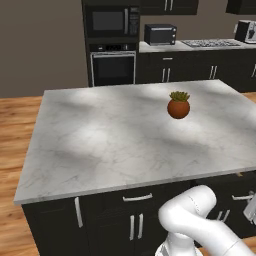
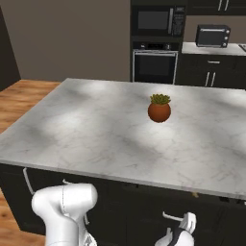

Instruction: Take the pizza cutter from the drawer on the right and place it on the dining counter for cutting.

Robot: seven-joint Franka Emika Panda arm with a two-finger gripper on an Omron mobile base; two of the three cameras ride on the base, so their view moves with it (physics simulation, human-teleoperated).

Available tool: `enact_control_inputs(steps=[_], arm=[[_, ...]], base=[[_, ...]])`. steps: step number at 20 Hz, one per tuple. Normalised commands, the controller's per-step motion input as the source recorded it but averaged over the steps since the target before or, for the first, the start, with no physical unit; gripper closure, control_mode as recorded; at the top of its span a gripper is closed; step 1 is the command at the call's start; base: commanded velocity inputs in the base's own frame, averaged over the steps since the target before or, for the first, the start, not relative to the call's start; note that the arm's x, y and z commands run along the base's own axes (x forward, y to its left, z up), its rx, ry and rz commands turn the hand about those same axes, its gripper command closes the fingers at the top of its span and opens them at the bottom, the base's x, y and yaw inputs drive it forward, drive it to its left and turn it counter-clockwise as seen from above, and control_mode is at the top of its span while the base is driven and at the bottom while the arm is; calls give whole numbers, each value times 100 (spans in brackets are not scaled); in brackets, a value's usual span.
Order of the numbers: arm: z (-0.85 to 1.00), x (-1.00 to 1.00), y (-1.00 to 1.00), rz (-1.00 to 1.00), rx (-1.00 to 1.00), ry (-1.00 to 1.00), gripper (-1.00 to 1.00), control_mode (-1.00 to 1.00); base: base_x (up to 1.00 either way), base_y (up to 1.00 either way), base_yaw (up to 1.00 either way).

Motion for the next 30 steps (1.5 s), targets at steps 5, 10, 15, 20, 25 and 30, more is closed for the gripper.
enact_control_inputs(steps=[5,10,15,20,25,30], arm=[[0,-27,-13,0,0,2,100,-100],[-1,-43,-17,0,0,1,100,-100],[-1,-44,-15,0,0,1,100,-100],[0,-42,-14,0,0,3,100,-100],[0,-46,-18,0,0,2,100,-100],[0,-48,-21,0,0,2,100,-100]], base=[[0,0,0],[0,0,0],[0,0,0],[0,0,0],[0,0,0],[0,0,0]])
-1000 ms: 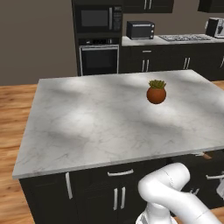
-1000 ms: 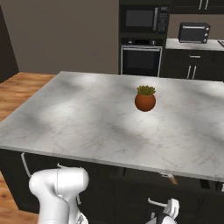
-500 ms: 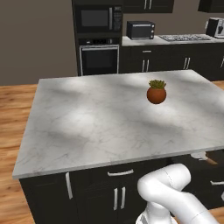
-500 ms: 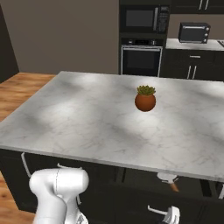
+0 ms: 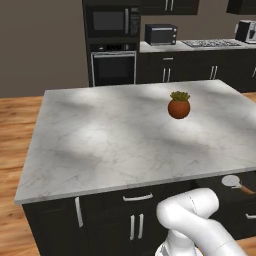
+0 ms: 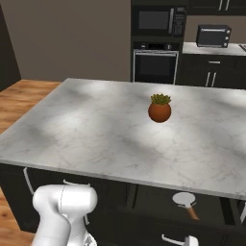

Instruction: Take the pizza cutter from the drawer on the right and place it on the dining counter for cutting.

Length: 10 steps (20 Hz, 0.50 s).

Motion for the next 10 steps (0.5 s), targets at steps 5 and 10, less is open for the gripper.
enact_control_inputs(steps=[5,10], arm=[[0,-50,-23,0,0,1,100,-100],[0,-47,-22,0,0,1,100,-100]], base=[[0,0,0],[0,0,0]])
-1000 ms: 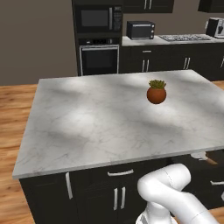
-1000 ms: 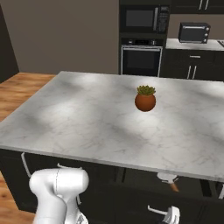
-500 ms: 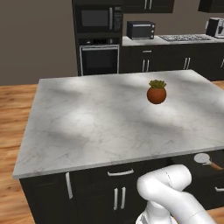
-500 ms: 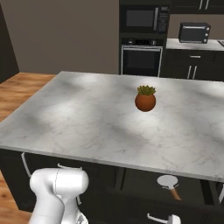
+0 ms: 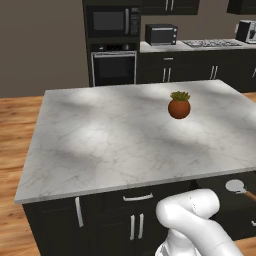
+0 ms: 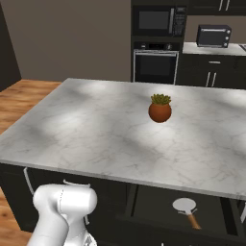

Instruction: Take the pizza cutter from the drawer on the right and place it on the dining counter for cutting.

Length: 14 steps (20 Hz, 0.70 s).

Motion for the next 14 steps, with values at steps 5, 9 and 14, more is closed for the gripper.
enact_control_inputs(steps=[5,9,14], arm=[[-1,-46,-21,0,0,1,100,-100],[0,-32,-19,0,0,0,100,-100],[0,-16,-15,0,0,0,-100,-100]], base=[[0,0,0],[0,0,0],[0,0,0]])
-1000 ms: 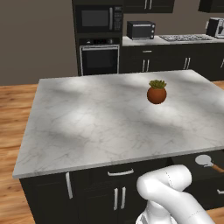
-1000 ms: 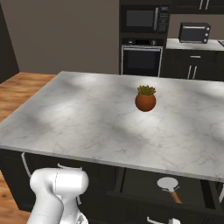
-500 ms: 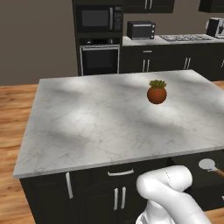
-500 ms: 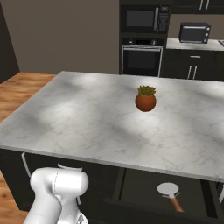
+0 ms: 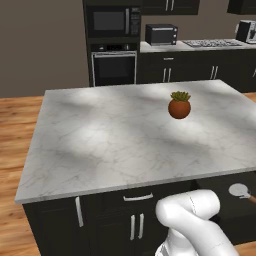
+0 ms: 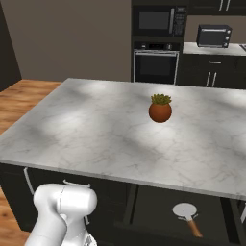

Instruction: Take the pizza cutter from the drawer on the right and place it on the dining counter for cutting.

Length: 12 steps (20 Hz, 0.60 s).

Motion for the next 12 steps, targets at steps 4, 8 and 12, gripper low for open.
enact_control_inputs(steps=[4,8,12], arm=[[0,-42,-23,0,0,0,-100,-100],[4,-38,-37,0,0,0,-100,-100],[24,-54,-54,0,0,0,-100,-100]], base=[[0,0,0],[0,0,0],[0,0,0]])
